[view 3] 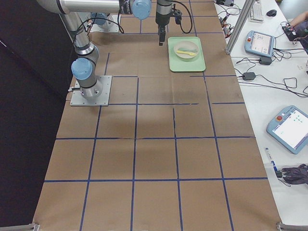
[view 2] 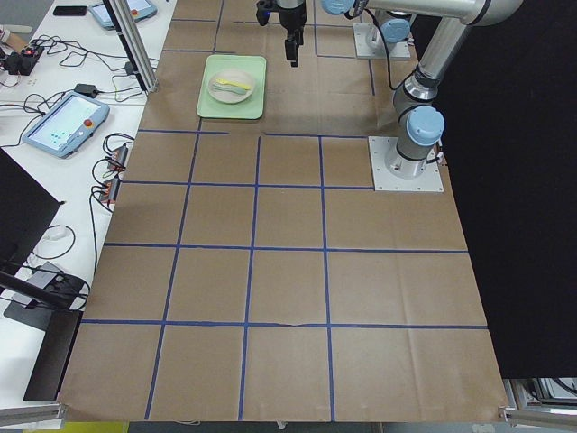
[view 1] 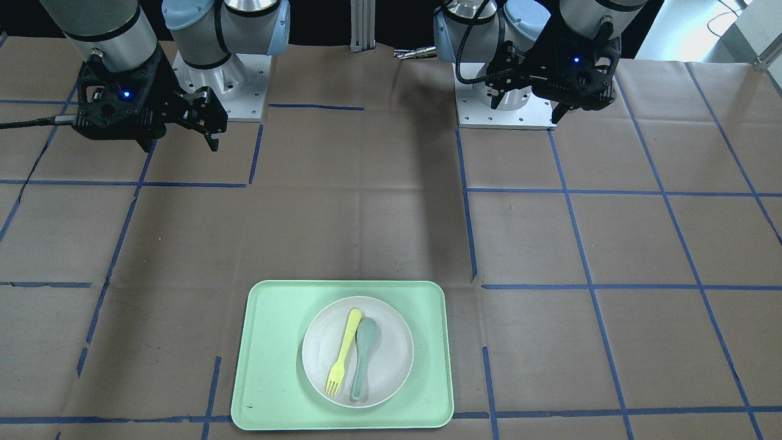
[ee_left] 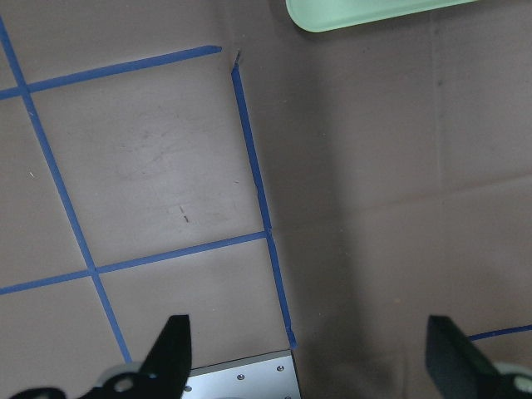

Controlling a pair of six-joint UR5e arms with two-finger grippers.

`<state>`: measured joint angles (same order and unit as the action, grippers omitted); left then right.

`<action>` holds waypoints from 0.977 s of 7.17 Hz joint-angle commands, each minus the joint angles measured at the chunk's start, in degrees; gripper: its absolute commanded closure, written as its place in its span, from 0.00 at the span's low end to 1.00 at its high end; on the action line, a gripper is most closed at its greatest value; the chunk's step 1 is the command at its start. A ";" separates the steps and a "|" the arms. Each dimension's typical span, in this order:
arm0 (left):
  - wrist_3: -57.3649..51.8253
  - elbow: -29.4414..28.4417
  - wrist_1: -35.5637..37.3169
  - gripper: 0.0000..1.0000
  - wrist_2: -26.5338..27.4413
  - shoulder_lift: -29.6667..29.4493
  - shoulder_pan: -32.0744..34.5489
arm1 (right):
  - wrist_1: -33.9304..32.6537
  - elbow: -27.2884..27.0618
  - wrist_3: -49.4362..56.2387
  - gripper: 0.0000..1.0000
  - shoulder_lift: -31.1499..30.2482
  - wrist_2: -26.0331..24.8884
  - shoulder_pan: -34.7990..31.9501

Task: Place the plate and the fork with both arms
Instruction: 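Open the left gripper and lift it back from the plate, then move the right gripper over the yellow fork on the plate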

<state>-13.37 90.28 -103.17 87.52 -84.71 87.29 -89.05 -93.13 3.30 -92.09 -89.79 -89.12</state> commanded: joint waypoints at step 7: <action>0.80 0.60 4.47 0.00 4.50 -0.37 3.67 | -2.45 29.46 -16.19 0.00 29.91 0.41 -12.10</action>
<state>-12.60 90.81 -99.54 92.03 -85.21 90.38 -91.46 -68.66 -8.75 -68.22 -89.29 -98.00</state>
